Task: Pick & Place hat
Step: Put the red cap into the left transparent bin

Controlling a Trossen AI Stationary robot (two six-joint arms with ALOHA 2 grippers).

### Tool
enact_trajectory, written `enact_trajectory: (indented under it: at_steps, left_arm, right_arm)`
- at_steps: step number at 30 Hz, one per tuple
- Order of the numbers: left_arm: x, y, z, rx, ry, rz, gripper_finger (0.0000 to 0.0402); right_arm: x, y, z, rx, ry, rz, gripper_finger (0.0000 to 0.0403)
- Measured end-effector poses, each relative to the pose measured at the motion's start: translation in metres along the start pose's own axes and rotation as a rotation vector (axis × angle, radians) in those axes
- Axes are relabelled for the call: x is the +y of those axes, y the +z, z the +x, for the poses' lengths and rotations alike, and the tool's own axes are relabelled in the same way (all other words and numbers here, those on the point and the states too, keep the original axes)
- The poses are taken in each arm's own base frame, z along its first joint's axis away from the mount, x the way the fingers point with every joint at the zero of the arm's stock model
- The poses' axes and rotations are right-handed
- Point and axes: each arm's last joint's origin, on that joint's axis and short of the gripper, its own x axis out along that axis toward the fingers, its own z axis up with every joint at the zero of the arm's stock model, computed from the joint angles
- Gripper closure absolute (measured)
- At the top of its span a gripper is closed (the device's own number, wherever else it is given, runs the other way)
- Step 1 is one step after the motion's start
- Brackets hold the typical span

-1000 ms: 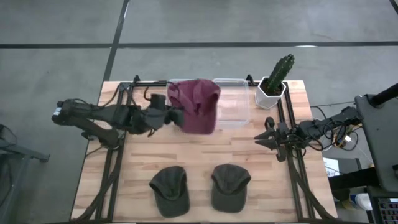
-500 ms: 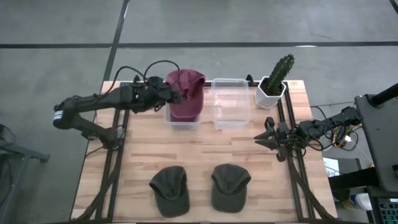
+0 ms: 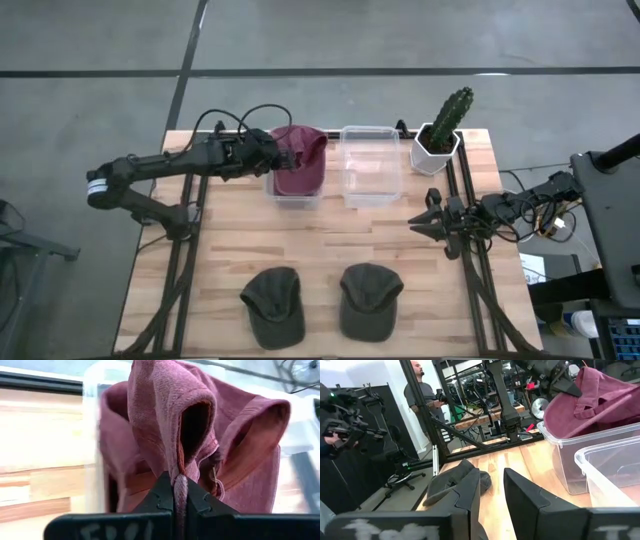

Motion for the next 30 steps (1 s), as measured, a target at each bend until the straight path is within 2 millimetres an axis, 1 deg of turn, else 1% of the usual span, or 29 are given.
enact_trajectory:
  at_steps: [5, 10, 14, 17, 26, 30]
  left_arm:
    - [0.006, -0.002, 0.006, 0.008, 0.019, 0.002, 0.0397]
    - [0.007, -0.001, 0.007, 0.007, 0.022, 0.005, 0.0396]
    - [0.009, -0.003, 0.011, 0.009, 0.015, 0.003, 0.0379]
    - [0.01, -0.006, 0.014, 0.015, 0.006, 0.001, 0.0369]
    - [0.011, -0.008, 0.016, 0.017, 0.009, -0.002, 0.0366]
    - [0.011, -0.008, 0.016, 0.017, 0.009, -0.005, 0.0365]
  right_arm:
    - [0.0, 0.0, 0.0, 0.0, 0.0, 0.014, 0.0322]
    - [0.0, 0.0, 0.0, 0.0, 0.0, 0.014, 0.033]
    - [0.0, 0.0, 0.0, 0.0, 0.0, 0.014, 0.0335]
    - [0.0, 0.0, 0.0, 0.0, 0.0, 0.014, 0.0334]
    - [0.0, 0.0, 0.0, 0.0, 0.001, 0.018, 0.0322]
    - [0.0, 0.0, 0.0, 0.0, 0.001, 0.018, 0.0322]
